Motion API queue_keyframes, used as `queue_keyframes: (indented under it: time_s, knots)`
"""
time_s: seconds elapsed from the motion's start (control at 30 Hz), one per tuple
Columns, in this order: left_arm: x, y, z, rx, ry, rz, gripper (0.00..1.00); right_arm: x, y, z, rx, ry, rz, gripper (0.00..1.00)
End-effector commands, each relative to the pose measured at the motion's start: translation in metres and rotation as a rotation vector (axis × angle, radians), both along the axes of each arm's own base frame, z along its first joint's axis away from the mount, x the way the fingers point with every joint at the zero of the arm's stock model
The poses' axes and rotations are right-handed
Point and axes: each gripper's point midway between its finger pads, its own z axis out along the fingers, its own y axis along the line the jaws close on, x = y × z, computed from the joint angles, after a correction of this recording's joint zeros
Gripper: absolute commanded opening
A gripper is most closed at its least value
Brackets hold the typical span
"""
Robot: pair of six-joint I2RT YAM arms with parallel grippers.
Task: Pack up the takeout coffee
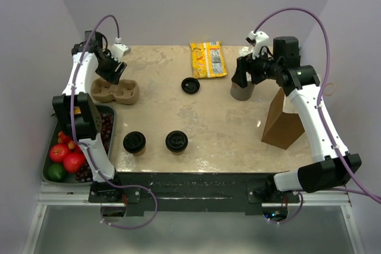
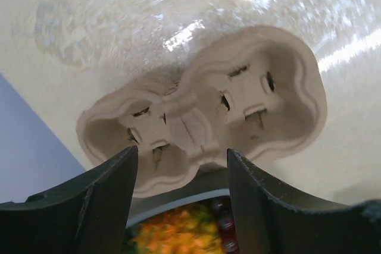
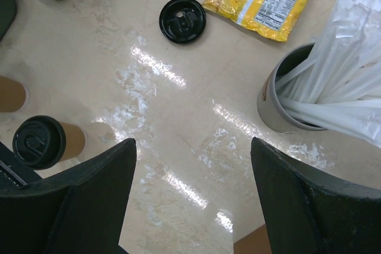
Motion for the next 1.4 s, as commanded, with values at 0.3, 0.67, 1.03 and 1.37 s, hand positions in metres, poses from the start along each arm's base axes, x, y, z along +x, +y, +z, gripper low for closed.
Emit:
queue_keyframes:
  time_s: [0.3,0.67,1.03,1.37]
  knots:
    - [0.019,0.013,-0.001,0.09,0.049,-0.568,0.62,-0.007,0.009,0.003,0.054,-0.015,0.046,0.81]
    - [0.012,-0.013,0.002,-0.198,-0.046,0.148,0.65,0.003,0.008,-0.011,0.052,0.021,0.036,0.81]
    - [0.002,-0.004,-0.011,-0.121,0.011,0.201,0.62,0.011,0.011,-0.016,0.071,0.045,0.036,0.81]
    - [0.007,-0.001,-0.023,-0.075,0.032,0.216,0.65,0.006,0.012,-0.019,0.08,0.055,0.041,0.81]
